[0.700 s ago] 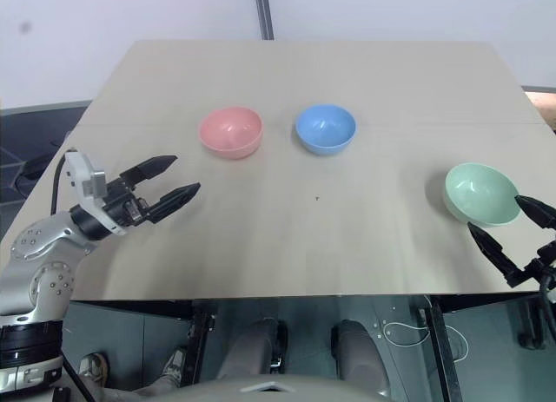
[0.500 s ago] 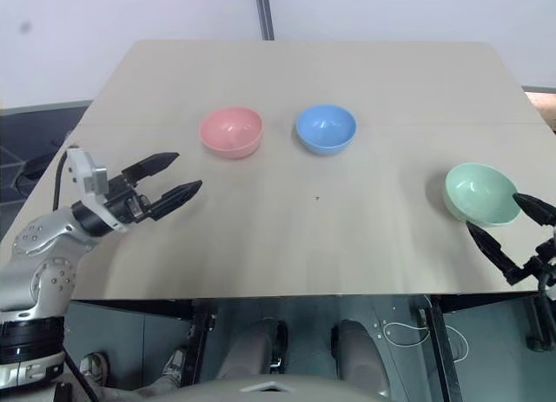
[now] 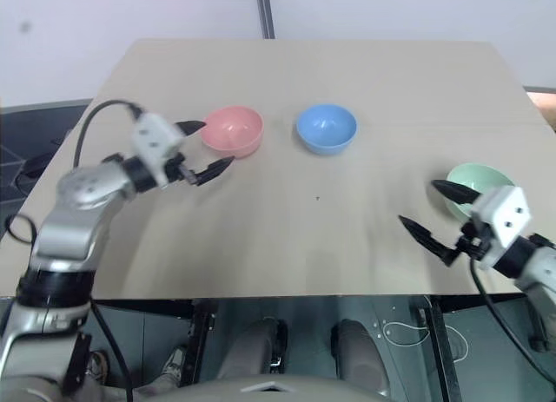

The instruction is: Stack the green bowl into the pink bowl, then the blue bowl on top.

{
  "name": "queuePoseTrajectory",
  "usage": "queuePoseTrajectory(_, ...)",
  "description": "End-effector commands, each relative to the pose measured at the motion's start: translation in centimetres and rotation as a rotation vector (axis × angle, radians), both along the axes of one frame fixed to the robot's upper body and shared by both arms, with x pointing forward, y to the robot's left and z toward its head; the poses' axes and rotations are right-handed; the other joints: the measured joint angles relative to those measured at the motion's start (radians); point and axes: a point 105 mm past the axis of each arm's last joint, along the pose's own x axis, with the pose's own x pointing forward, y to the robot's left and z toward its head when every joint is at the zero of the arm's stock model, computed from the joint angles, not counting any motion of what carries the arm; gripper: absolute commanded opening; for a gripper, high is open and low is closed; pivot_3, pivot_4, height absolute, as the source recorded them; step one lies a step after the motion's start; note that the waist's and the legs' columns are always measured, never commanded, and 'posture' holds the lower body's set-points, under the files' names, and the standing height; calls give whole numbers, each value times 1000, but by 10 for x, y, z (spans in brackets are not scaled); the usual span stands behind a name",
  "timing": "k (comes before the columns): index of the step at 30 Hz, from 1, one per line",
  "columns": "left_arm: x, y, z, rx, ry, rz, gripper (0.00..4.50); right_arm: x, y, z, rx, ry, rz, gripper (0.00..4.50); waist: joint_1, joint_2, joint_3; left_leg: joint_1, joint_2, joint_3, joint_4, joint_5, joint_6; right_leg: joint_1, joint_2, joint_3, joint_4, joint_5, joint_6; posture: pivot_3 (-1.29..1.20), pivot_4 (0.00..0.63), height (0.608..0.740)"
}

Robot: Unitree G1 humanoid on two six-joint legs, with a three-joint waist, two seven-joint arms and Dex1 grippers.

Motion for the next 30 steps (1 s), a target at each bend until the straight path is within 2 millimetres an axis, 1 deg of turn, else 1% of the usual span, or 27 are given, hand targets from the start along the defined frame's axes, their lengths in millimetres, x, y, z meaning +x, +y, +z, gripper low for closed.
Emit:
queuePoseTrajectory(1,18,-3,-2,152,-15,46,4467,-2,25,6,-10,-37,77,4499,0,0,0,0,0,0,0,0,0,0,0,-1,0,0,0,0,150,740)
queuePoseTrajectory(4,36,-14,-15,253,17,54,4467,-1,31,5,-43,-55,96,4499,1,0,0,-4,0,1,0,0,0,-3,-1,0,-1,0,0,0,150,740)
queuePoseTrajectory(6,41,-19,-23,285,41,43,3953,-1,33,6,-41,-57,96,4500,2,0,0,-7,0,2,0,0,0,-6,-1,0,-2,0,0,0,150,740)
queuePoseTrajectory(7,42,-21,-26,291,59,39,3616,-1,33,7,-47,-62,96,4500,2,0,0,-8,0,2,0,0,0,-7,-1,1,-2,0,0,0,150,740)
queuePoseTrajectory(9,45,-23,-31,308,83,30,2700,-3,32,9,-50,-70,91,4500,1,0,0,-12,0,2,1,0,0,-11,-2,1,-1,0,0,0,150,740)
queuePoseTrajectory(11,47,-23,-33,318,91,22,1697,-5,30,11,-52,-75,80,4500,0,0,0,-20,1,1,5,2,-3,-20,-1,0,2,0,0,0,150,740)
queuePoseTrajectory(13,50,-26,-33,313,90,9,664,-6,29,10,-57,-80,65,4500,-1,0,0,-22,1,1,6,3,-5,-21,-1,0,4,0,0,0,150,740)
queuePoseTrajectory(14,50,-31,-30,299,85,-9,255,-6,28,9,-58,-80,58,4500,-1,0,0,-22,1,1,6,3,-4,-21,-1,0,5,0,0,0,150,740)
queuePoseTrajectory(15,49,-35,-27,287,80,-33,115,-7,27,9,-59,-81,51,4500,0,0,0,-22,1,1,6,2,-3,-21,-1,0,5,0,0,0,150,740)
queuePoseTrajectory(16,47,-39,-25,279,74,-58,115,-8,26,9,-59,-81,43,4500,1,0,0,-22,1,1,8,1,-1,-21,-1,0,6,0,0,0,150,740)
queuePoseTrajectory(18,37,-51,-21,245,99,-148,115,-9,23,9,-62,-84,22,4500,1,0,0,-22,0,1,10,0,0,-21,-1,0,8,0,0,0,150,740)
queuePoseTrajectory(19,28,-57,-21,262,100,-214,115,-10,22,9,-60,-84,9,4500,1,-1,0,-22,0,1,12,0,0,-21,-1,0,9,0,0,0,150,740)
queuePoseTrajectory(20,18,-63,-22,268,108,-284,115,-10,20,9,-57,-83,-5,4500,2,0,0,-22,0,1,13,0,0,-21,-1,0,10,0,0,0,150,740)
queuePoseTrajectory(21,1,-72,-23,267,127,-382,115,-12,16,8,-60,-81,-23,4500,1,0,0,-22,0,1,13,0,0,-21,-1,0,10,0,0,0,150,740)
queuePoseTrajectory(22,-11,-77,-24,264,142,-449,115,-13,14,8,-62,-80,-36,4500,0,0,0,-22,1,2,13,0,-1,-21,-1,1,11,0,0,0,150,740)
queuePoseTrajectory(24,-45,-88,-29,266,185,-633,115,-16,4,5,-81,-77,-112,4500,-1,0,0,-22,1,2,13,1,-2,-21,-2,2,11,0,0,0,150,740)
queuePoseTrajectory(25,-55,-90,-31,267,197,-681,115,-17,1,4,-86,-75,-136,4500,-1,0,0,-22,2,2,13,1,-2,-21,-3,3,11,0,0,0,150,740)
queuePoseTrajectory(26,-61,-92,-31,263,204,-716,115,-18,0,4,-90,-73,-153,4500,-1,0,0,-21,2,2,13,1,-3,-21,-6,4,12,0,0,0,150,740)
queuePoseTrajectory(27,-62,-93,-31,259,210,-727,115,-20,-1,2,-84,-64,-162,4500,0,0,0,-21,2,2,13,1,-2,-21,-6,4,13,0,0,0,150,740)
queuePoseTrajectory(29,-65,-104,-35,259,206,-783,115,-24,-3,0,-85,-55,-190,4500,1,1,0,-20,1,2,14,0,0,-21,-4,3,16,0,0,0,150,740)
queuePoseTrajectory(30,-64,-110,-39,268,205,-795,115,-24,-4,-1,-84,-51,-210,4500,3,1,-1,-18,1,1,15,0,0,-19,-1,3,16,0,0,0,150,740)
